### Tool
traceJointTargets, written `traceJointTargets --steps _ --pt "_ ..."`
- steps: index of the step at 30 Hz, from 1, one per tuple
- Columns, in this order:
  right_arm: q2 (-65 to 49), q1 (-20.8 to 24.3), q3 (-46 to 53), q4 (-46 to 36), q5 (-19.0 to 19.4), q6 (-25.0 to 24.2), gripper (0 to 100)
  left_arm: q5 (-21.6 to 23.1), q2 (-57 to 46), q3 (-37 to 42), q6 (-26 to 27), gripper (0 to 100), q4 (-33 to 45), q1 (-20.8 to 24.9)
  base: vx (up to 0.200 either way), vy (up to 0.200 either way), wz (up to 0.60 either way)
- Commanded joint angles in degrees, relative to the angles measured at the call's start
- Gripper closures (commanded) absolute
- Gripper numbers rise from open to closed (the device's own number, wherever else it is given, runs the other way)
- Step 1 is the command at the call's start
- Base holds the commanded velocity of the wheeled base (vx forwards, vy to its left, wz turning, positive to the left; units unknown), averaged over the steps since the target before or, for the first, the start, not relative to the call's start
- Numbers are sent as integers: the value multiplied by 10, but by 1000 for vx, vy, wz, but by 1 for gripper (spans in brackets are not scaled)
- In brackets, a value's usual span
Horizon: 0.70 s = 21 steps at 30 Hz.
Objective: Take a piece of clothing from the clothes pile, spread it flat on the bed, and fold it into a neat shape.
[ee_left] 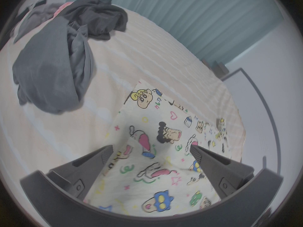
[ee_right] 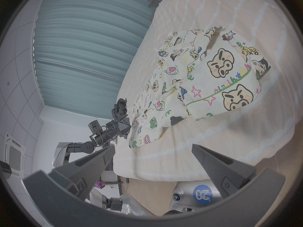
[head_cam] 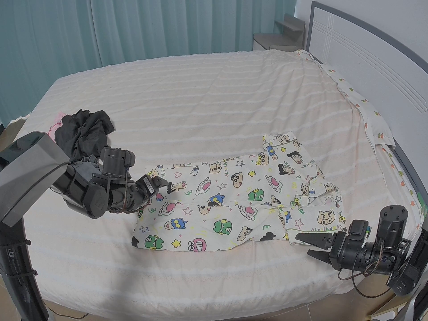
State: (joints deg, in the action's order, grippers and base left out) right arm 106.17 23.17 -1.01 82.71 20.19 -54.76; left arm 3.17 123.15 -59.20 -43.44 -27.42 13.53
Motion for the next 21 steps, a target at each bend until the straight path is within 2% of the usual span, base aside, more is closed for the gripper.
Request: traceJointTargets --steps 1,4,7,12,21 --pt "1 0 10 -2 0 1 0 22 -27 42 87 0 0 -18 0 0 0" --pt "1 0 10 -3 0 1 0 23 -21 51 137 0 1 -21 0 0 0" --pt "1 0 10 -3 0 1 0 37 -19 60 161 0 0 -21 0 0 0" --pt "2 3 10 -4 0 1 0 71 -20 65 163 0 -2 -18 0 0 0" --pt "2 3 10 -4 0 1 0 78 -19 65 163 0 -3 -15 0 0 0"
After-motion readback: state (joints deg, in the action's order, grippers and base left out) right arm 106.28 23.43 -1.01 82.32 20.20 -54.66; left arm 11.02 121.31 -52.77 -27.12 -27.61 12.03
